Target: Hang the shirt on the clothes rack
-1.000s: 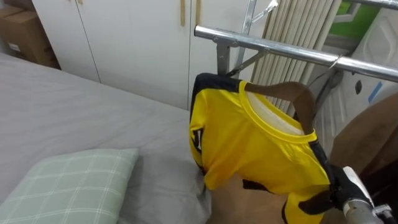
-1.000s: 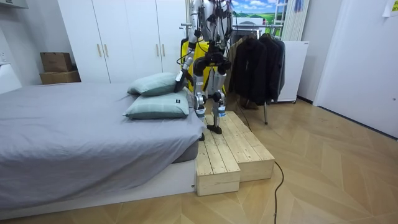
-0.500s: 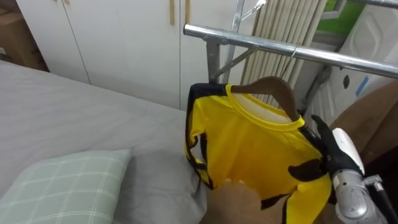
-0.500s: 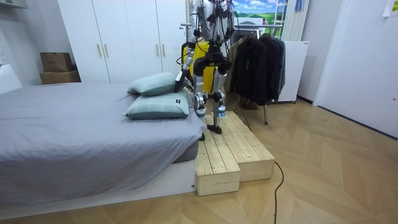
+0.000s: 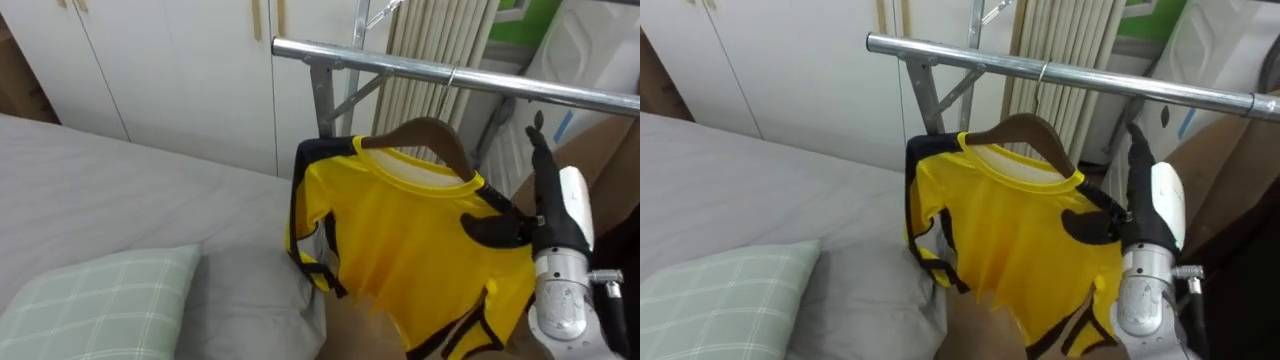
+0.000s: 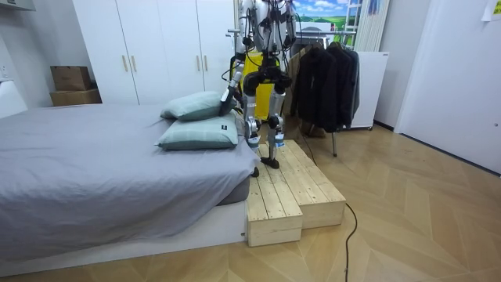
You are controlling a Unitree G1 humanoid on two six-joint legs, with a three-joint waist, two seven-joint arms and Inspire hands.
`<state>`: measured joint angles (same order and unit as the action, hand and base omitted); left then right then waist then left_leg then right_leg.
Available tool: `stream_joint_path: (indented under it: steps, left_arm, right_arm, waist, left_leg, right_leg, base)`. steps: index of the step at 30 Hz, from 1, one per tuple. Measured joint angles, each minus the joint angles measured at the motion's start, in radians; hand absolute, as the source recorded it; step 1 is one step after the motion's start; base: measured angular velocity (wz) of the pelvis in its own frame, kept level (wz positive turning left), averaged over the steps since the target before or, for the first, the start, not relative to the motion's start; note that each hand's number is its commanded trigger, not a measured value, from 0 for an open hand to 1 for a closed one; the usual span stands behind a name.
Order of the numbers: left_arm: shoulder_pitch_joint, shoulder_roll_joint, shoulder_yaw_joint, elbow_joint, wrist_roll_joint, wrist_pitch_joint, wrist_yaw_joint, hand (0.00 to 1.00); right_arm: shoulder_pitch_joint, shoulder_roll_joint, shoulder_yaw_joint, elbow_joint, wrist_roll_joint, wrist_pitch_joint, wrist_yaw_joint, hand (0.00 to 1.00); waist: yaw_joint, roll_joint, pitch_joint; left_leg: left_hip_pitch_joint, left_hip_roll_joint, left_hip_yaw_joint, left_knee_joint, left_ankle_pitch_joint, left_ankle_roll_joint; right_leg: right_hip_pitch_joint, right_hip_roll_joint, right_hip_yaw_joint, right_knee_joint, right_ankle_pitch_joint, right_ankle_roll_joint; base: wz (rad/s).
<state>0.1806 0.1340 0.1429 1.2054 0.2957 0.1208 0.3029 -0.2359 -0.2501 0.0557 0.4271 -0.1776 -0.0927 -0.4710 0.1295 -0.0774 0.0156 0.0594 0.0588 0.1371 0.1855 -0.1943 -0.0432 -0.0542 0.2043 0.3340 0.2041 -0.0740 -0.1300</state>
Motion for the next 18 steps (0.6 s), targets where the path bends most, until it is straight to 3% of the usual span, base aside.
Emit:
stream_joint_path:
  steps: [3,8,18]
  left_arm:
    - [0.000,-0.002,0.000,0.000,0.001,0.000,0.000,0.00]
    - [0.000,-0.018,0.011,0.006,0.001,0.001,-0.002,0.00]
    - [0.008,-0.024,0.009,0.006,-0.012,0.001,-0.006,0.00]
  right_arm:
    - [0.016,0.000,-0.001,-0.002,0.042,0.004,-0.008,0.00]
    - [0.020,0.000,-0.039,-0.002,0.100,0.004,-0.021,0.00]
    - [0.036,0.003,-0.044,-0.002,0.139,0.004,-0.070,0.00]
  waist:
    - [-0.003,0.004,-0.0012]
    - [-0.004,0.024,-0.0122]
    - [-0.018,0.028,-0.0092]
  left_leg:
    - [0.000,0.000,0.000,0.000,0.000,0.000]
    - [0.001,0.000,0.000,0.000,0.000,0.000]
    - [0.004,-0.001,0.000,-0.002,0.000,0.000]
  right_leg:
    - [0.000,-0.002,-0.008,0.000,0.000,0.000]
    - [0.003,0.000,0.003,0.000,0.000,0.000]
    - [0.004,0.006,0.024,0.001,-0.008,0.014]
  base:
    - [0.05]
    - [0.00]
    - [-0.01]
